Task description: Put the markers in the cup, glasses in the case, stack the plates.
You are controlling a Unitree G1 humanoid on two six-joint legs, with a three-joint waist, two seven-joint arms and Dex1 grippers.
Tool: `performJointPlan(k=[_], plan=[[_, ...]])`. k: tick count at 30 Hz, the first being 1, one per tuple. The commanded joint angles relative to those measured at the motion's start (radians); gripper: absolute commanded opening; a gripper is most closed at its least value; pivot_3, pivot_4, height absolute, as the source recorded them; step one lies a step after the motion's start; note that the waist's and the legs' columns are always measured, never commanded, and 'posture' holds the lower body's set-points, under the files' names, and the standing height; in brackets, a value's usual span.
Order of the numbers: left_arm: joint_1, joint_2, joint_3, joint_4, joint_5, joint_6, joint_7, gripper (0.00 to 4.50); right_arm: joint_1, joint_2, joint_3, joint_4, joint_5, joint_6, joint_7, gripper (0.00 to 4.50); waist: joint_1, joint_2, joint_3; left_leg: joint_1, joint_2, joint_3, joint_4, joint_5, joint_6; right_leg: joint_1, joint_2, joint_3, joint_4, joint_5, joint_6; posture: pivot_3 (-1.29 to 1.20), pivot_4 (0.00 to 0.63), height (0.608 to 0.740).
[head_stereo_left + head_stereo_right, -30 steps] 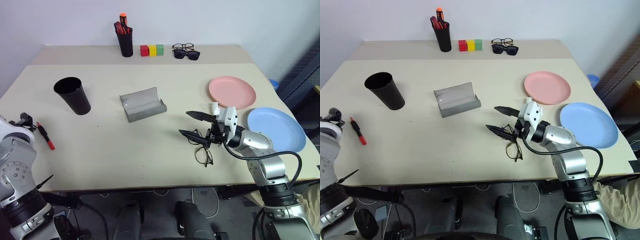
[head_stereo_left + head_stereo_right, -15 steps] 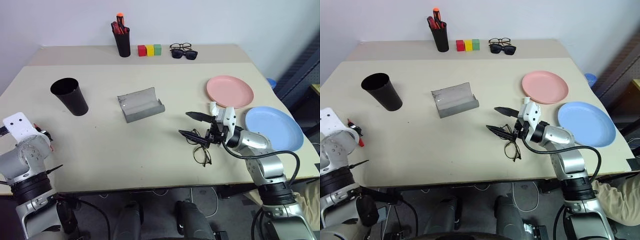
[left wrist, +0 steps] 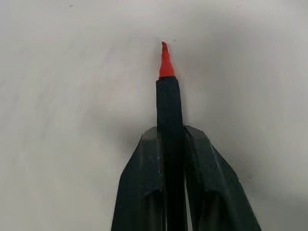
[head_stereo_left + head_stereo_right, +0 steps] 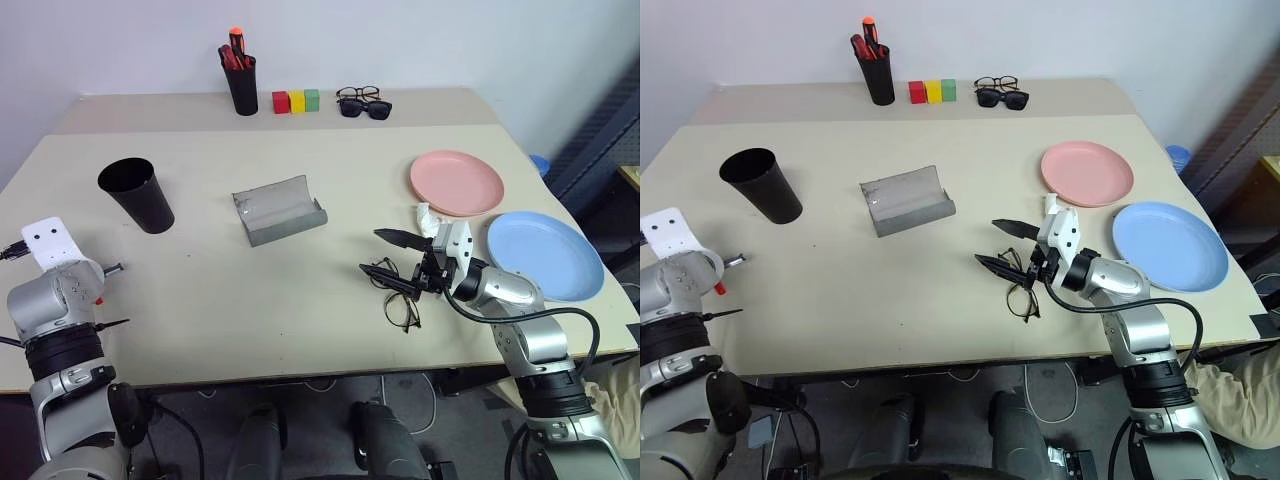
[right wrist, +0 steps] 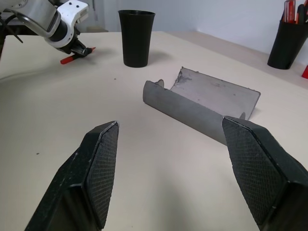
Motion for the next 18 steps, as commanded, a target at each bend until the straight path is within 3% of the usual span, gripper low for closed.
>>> performJointPlan(k=[1,4,6,10,13,18], plan=[[0.092,-0.039,0.036,-0.193,-0.113,0.043,-0.141,0.05,-0.013,0.002,-0.011,-0.051,0.003,-0.005,-0.014,3.45,-0.003,0.000,0.000,0.000,0.000,0.000,0.000,0.000,0.000,0.000,0.000,0.000,0.000,0.000,0.000,0.00,0.150,0.740],[0.267,-0.012,-0.024,-0.514,-0.257,0.071,-0.369,0.05,-0.024,0.001,-0.009,-0.049,0.003,0.000,-0.018,3.45,0.000,-0.001,0.000,-0.002,0.000,0.001,0.000,0.000,-0.002,-0.001,-0.001,0.001,-0.002,0.000,0.000,0.00,0.150,0.740],[0.399,0.055,-0.085,-0.711,-0.365,0.108,-0.535,0.05,-0.034,0.000,-0.008,-0.036,0.002,-0.002,-0.014,3.45,0.000,-0.002,0.001,-0.003,0.000,0.001,0.001,-0.001,-0.005,-0.002,-0.001,0.001,-0.003,0.000,0.000,0.00,0.150,0.740],[0.516,0.166,-0.188,-0.889,-0.410,0.029,-0.722,0.05,-0.053,0.000,-0.010,-0.013,-0.002,-0.010,-0.010,3.45,0.006,-0.001,0.001,-0.005,0.001,0.001,0.002,-0.002,-0.008,-0.003,-0.002,0.001,-0.003,0.000,-0.002,0.00,0.150,0.740],[0.441,0.154,-0.254,-0.861,-0.332,-0.117,-0.721,0.05,-0.058,0.002,-0.013,-0.003,-0.002,-0.018,-0.010,3.45,0.006,-0.001,0.001,-0.005,0.001,0.001,0.002,-0.003,-0.009,-0.003,-0.002,0.001,-0.005,0.000,-0.003,0.00,0.150,0.740],[0.086,-0.053,-0.354,-0.538,-0.016,-0.715,-0.540,0.05,-0.049,0.011,-0.022,0.011,-0.004,-0.040,-0.013,3.45,0.017,-0.003,0.001,-0.008,0.001,0.000,0.005,-0.001,-0.005,-0.002,-0.001,0.000,-0.006,0.001,-0.004,0.00,0.150,0.740]])
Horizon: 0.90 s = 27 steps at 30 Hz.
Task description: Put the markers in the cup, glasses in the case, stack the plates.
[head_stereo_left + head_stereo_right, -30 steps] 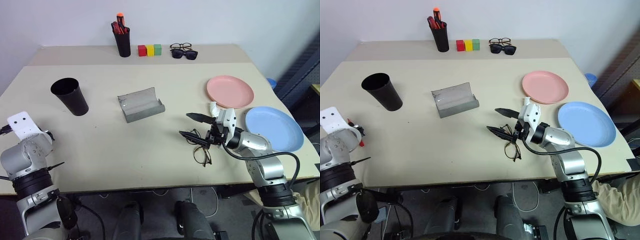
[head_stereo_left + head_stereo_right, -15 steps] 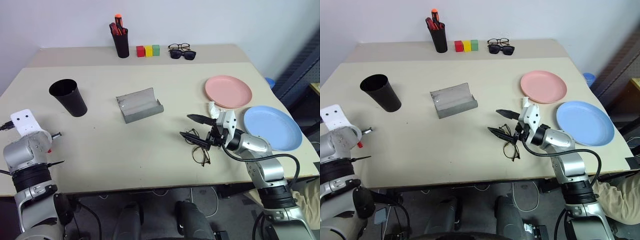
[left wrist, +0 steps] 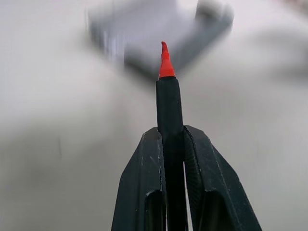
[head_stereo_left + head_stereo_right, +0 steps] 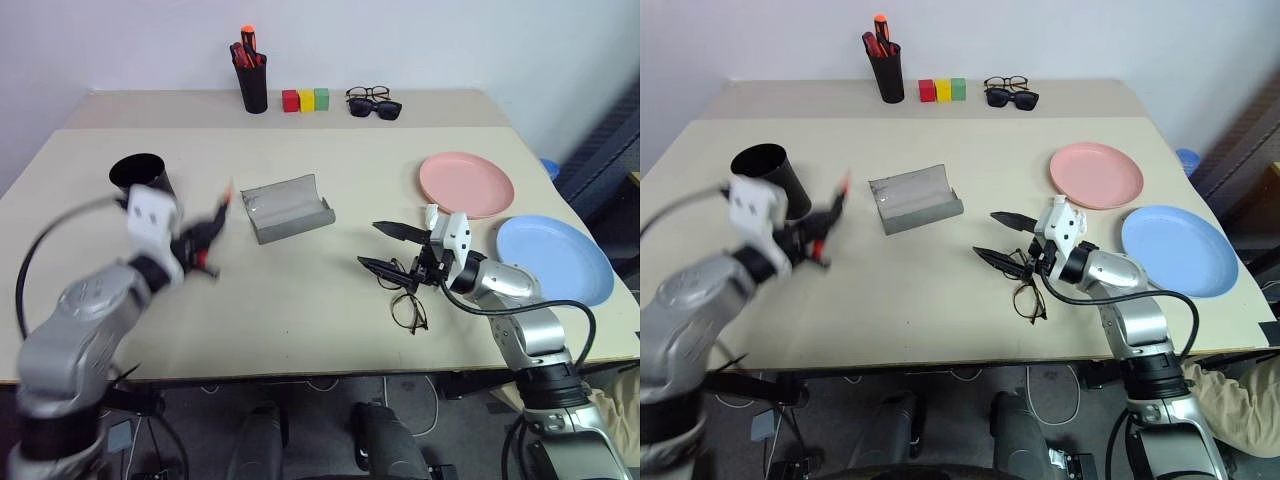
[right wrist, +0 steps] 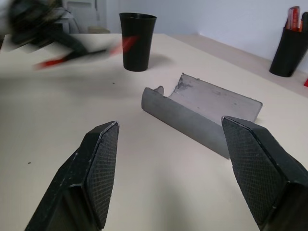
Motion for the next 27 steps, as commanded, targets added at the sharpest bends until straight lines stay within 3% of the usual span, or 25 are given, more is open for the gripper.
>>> performJointPlan(k=[1,4,10,17,27], plan=[[-0.184,-0.099,-0.017,0.220,0.224,-0.435,0.157,0.05,0.001,0.003,-0.030,-0.009,0.004,-0.038,-0.003,3.45,0.003,0.000,0.000,0.000,-0.001,0.001,0.000,0.000,0.000,0.000,0.000,0.000,-0.001,0.000,0.000,0.00,0.150,0.740],[-0.295,-0.173,0.026,0.441,0.308,-0.715,0.272,0.05,0.006,0.005,-0.031,-0.007,0.003,-0.044,-0.011,3.45,-0.006,0.000,0.000,0.000,-0.001,0.001,-0.002,0.000,0.001,0.001,0.000,0.001,-0.004,0.000,0.002,0.00,0.150,0.740],[-0.390,-0.118,0.028,0.777,0.502,-0.898,0.483,0.05,0.008,0.010,-0.024,-0.027,-0.002,-0.034,-0.032,3.45,-0.011,0.000,0.000,0.000,0.000,0.001,-0.002,0.000,0.002,0.000,0.001,0.000,-0.003,0.003,0.008,0.00,0.150,0.740],[-0.409,-0.080,0.029,0.940,0.587,-0.994,0.637,0.05,0.015,0.009,-0.018,-0.071,0.001,-0.007,-0.058,3.45,-0.003,0.000,0.000,-0.001,0.000,0.001,-0.001,0.000,0.001,0.001,0.001,0.000,-0.003,0.004,0.009,0.00,0.150,0.740],[-0.496,-0.050,-0.009,1.149,0.657,-1.051,0.737,0.05,0.013,0.004,-0.022,-0.104,0.018,0.026,-0.063,3.45,-0.007,0.000,0.000,0.000,0.000,0.001,-0.001,0.000,0.001,0.001,0.001,0.000,-0.002,0.004,0.010,0.00,0.150,0.740]])
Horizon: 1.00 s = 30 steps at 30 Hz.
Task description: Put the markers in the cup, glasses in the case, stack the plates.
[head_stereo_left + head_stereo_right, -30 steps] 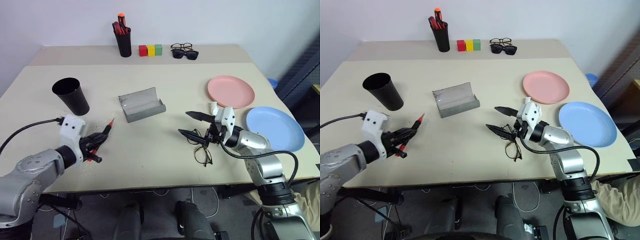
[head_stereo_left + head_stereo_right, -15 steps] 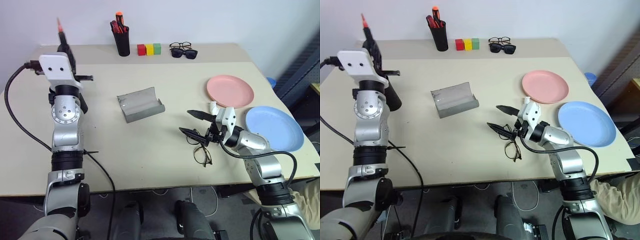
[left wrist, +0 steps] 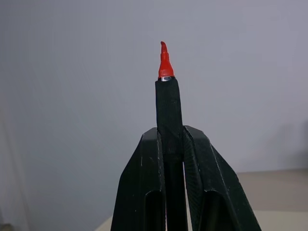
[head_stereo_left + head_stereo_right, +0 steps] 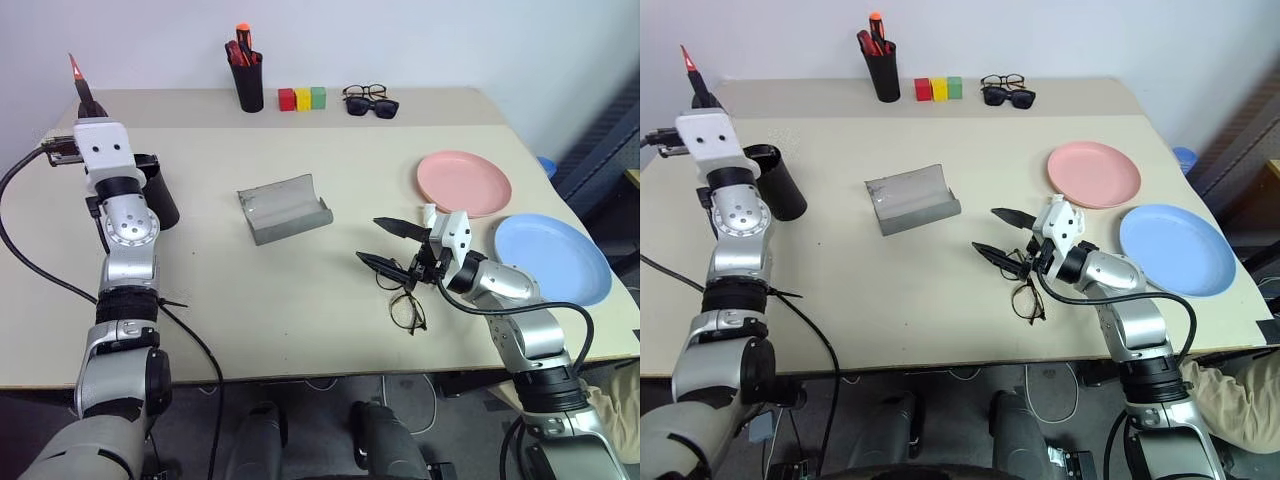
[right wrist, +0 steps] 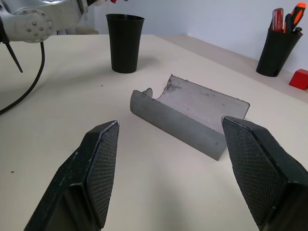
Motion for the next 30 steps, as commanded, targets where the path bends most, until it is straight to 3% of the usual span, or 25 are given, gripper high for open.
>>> performJointPlan(k=[1,30], plan=[[-0.034,0.029,-0.011,0.044,0.028,-0.040,0.037,0.05,-0.006,0.002,-0.019,-0.057,0.028,-0.001,0.005,3.45,-0.002,0.000,0.000,0.000,0.000,0.000,0.000,0.000,0.000,0.000,0.000,0.000,0.000,0.000,0.000,0.00,0.150,0.740],[-0.105,0.020,-0.087,0.259,0.064,-0.137,0.146,0.05,-0.074,0.080,-0.030,-0.031,0.102,-0.026,0.050,3.45,-0.001,0.000,0.000,0.001,0.000,0.000,0.000,0.000,0.000,0.000,0.000,0.000,0.004,-0.001,0.002,0.00,0.150,0.740]])
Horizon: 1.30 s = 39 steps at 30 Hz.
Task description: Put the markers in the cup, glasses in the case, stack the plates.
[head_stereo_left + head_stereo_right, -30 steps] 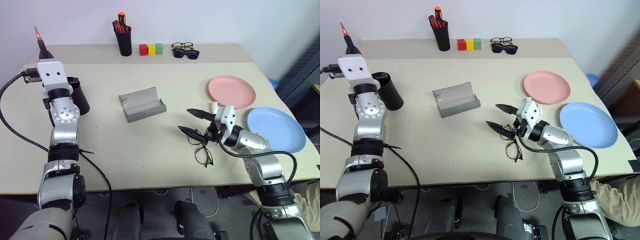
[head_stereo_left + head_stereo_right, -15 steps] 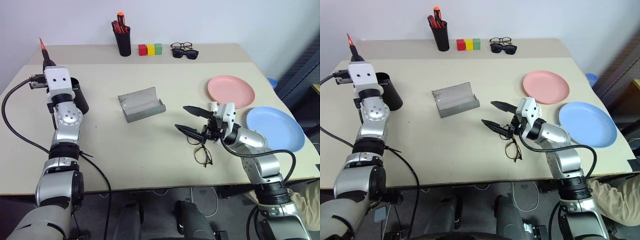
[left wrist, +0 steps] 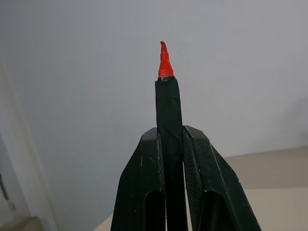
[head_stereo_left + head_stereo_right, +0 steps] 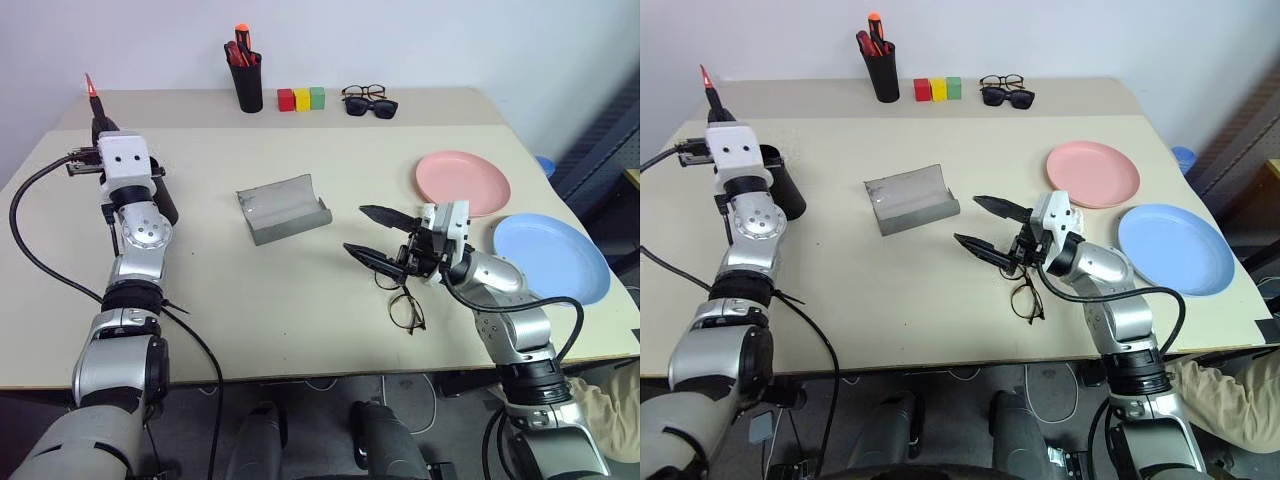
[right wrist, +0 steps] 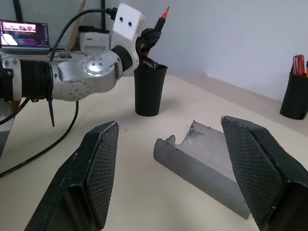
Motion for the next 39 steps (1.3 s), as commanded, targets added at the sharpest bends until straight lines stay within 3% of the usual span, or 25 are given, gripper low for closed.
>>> performJointPlan(k=[1,2,9,11,13,15,16,18,20,21,24,26,29,33,36,39], plan=[[-0.036,0.002,-0.012,0.012,0.005,-0.036,0.015,0.05,-0.025,0.002,-0.031,-0.024,0.014,-0.010,-0.014,3.45,0.000,0.000,0.000,0.000,0.000,0.000,0.000,0.000,0.000,0.000,0.000,0.000,0.000,0.000,0.000,0.00,0.150,0.740],[-0.033,0.001,-0.012,0.015,0.004,-0.039,0.014,0.05,-0.025,0.001,-0.032,-0.029,0.016,-0.005,-0.020,3.45,0.000,0.000,0.000,0.000,0.000,0.000,0.000,0.000,0.000,0.000,0.000,0.000,0.000,0.000,0.000,0.00,0.150,0.740],[0.023,-0.016,0.000,-0.011,-0.028,-0.082,-0.021,3.40,-0.031,-0.014,-0.044,-0.046,0.021,0.015,-0.042,3.45,-0.001,0.000,0.000,0.000,0.000,0.000,0.000,0.000,0.000,0.000,0.000,0.000,0.000,0.000,0.000,0.00,0.150,0.740],[0.041,-0.028,0.010,-0.035,-0.055,-0.097,-0.053,3.40,-0.035,-0.016,-0.046,-0.044,0.020,0.017,-0.046,3.45,0.000,0.000,0.000,0.000,0.000,0.000,0.000,0.000,0.000,0.000,0.000,0.000,0.000,0.000,0.000,0.00,0.150,0.740],[0.078,-0.081,0.029,-0.159,-0.175,-0.055,-0.167,3.40,-0.038,-0.021,-0.048,-0.041,0.013,0.020,-0.054,3.45,0.000,0.000,0.000,0.000,0.000,0.000,0.000,0.000,0.000,0.000,0.000,0.000,0.000,0.000,0.000,0.00,0.150,0.740],[0.130,-0.132,0.027,-0.374,-0.308,0.124,-0.296,3.40,-0.036,-0.030,-0.055,-0.045,0.008,0.029,-0.063,3.45,0.003,0.000,0.000,0.000,0.000,0.000,0.000,0.000,0.000,0.000,0.000,0.000,0.000,0.000,0.000,0.00,0.150,0.740],[0.168,-0.131,-0.006,-0.522,-0.390,0.295,-0.397,3.40,-0.029,-0.039,-0.061,-0.051,0.007,0.036,-0.066,3.45,0.002,0.000,0.000,-0.001,0.000,0.000,0.000,0.000,0.000,0.000,-0.001,0.000,0.000,0.000,0.000,0.00,0.150,0.740],[0.222,-0.049,-0.119,-0.775,-0.519,0.654,-0.651,3.40,-0.011,-0.059,-0.075,-0.066,0.004,0.049,-0.074,3.45,-0.002,0.000,0.000,-0.001,0.000,0.000,0.000,0.000,0.000,-0.001,-0.001,0.000,0.000,0.000,0.000,0.00,0.150,0.740],[0.235,0.081,-0.243,-0.909,-0.605,0.849,-0.966,3.40,0.014,-0.081,-0.091,-0.086,0.004,0.058,-0.085,3.45,-0.004,0.000,0.000,-0.001,0.000,0.000,0.000,0.000,0.000,-0.001,0.000,0.001,0.002,0.000,0.000,0.00,0.150,0.740],[0.233,0.117,-0.258,-0.942,-0.665,0.947,-1.046,3.40,0.028,-0.091,-0.098,-0.099,0.004,0.061,-0.091,3.45,-0.004,0.001,0.000,0.000,0.000,-0.001,0.000,0.000,0.000,-0.001,0.000,0.001,0.003,-0.001,-0.001,0.00,0.150,0.740],[0.196,0.153,-0.243,-0.948,-0.756,1.180,-1.102,3.40,0.061,-0.107,-0.114,-0.131,0.009,0.069,-0.107,3.45,-0.005,0.004,-0.001,0.001,0.000,0.000,0.000,0.000,0.000,-0.001,0.000,0.001,0.002,-0.003,-0.004,0.00,0.150,0.740],[0.133,0.201,-0.330,-0.878,-0.694,1.245,-1.205,3.40,0.108,-0.120,-0.144,-0.172,0.009,0.075,-0.131,3.45,-0.009,0.004,-0.001,0.001,0.000,-0.001,0.000,0.000,0.000,-0.001,0.001,0.001,0.003,-0.003,-0.005,0.00,0.150,0.740],[0.049,0.212,-0.449,-0.762,-0.579,1.213,-1.297,3.40,0.157,-0.126,-0.172,-0.209,0.003,0.072,-0.161,3.45,-0.005,0.004,-0.001,0.002,0.000,-0.001,0.000,0.000,0.000,-0.001,0.001,0.001,0.002,-0.004,-0.005,0.00,0.150,0.740],[-0.052,0.128,-0.566,-0.549,-0.412,1.156,-1.289,3.40,0.184,-0.123,-0.181,-0.258,0.001,0.084,-0.210,3.45,0.000,0.003,-0.001,-0.001,0.000,-0.001,0.001,0.000,0.000,-0.001,0.000,0.001,0.001,-0.004,-0.005,0.00,0.150,0.740],[-0.088,0.065,-0.584,-0.458,-0.360,1.108,-1.311,2.50,0.201,-0.127,-0.183,-0.290,0.001,0.095,-0.235,3.45,0.000,0.003,0.000,-0.001,0.000,-0.001,0.001,0.000,0.000,-0.001,0.000,0.001,0.000,-0.004,-0.005,0.00,0.150,0.740],[-0.122,0.007,-0.586,-0.407,-0.334,1.077,-1.348,1.03,0.216,-0.140,-0.201,-0.321,0.007,0.114,-0.259,3.45,0.000,0.003,0.000,-0.002,0.000,-0.001,0.001,0.000,0.000,-0.002,0.000,0.001,0.001,-0.004,-0.005,0.00,0.150,0.740]])
